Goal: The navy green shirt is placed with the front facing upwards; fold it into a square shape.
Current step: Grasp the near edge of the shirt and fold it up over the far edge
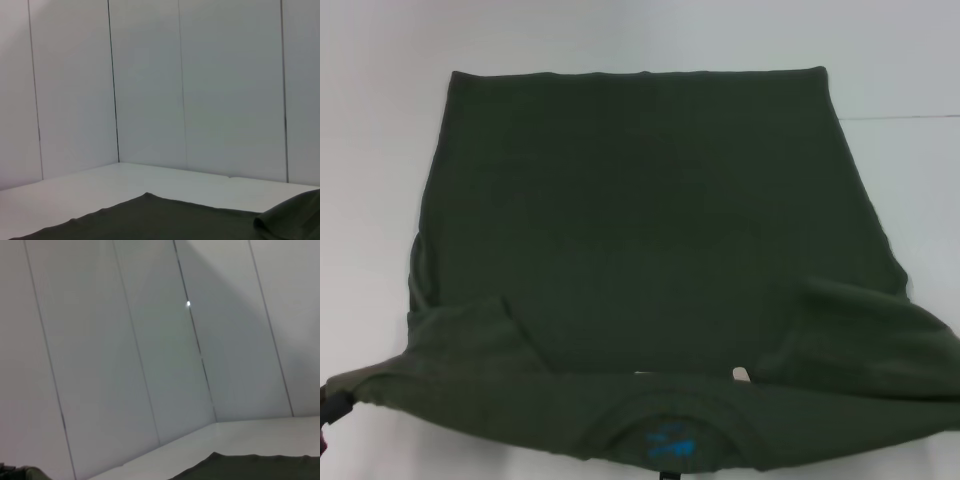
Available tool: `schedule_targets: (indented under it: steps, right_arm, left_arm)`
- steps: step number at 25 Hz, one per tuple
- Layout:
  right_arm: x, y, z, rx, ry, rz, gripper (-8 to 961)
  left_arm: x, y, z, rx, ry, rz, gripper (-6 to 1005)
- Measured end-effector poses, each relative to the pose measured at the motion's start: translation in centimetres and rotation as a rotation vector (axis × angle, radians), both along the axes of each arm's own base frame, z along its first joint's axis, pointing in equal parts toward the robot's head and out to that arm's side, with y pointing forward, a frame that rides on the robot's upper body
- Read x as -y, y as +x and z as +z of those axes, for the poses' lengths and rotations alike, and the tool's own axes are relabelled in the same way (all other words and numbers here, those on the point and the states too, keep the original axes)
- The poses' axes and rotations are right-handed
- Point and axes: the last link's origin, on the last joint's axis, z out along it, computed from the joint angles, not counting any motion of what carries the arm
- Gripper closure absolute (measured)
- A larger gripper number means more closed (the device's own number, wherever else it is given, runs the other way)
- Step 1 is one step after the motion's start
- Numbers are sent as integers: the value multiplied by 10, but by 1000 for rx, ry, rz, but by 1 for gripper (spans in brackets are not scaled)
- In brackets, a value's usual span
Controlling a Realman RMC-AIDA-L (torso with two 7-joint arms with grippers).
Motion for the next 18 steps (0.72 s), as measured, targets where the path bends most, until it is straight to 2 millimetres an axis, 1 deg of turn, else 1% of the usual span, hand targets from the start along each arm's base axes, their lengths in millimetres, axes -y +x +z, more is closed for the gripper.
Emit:
schedule_targets:
  steps: [4, 6, 9, 14, 18]
  right_arm:
    - [5, -2, -5, 12, -6, 22, 923]
    - [4, -3, -4, 7, -2, 22, 923]
    - [-1, -3, -2, -14, 7, 17, 923]
    - [-22, -5, 8, -69, 50, 0, 923]
    - [-43, -6, 13, -114, 52, -23, 922]
  left_arm:
    - [4, -1, 0, -10, 7, -3, 979]
    - [3, -1, 0, -10, 13, -5, 979]
    - [-3, 2, 1, 11, 19, -3, 979]
    - [-20, 5, 0, 40, 40, 4, 980]
    - [-39, 5, -7, 54, 49, 39, 980]
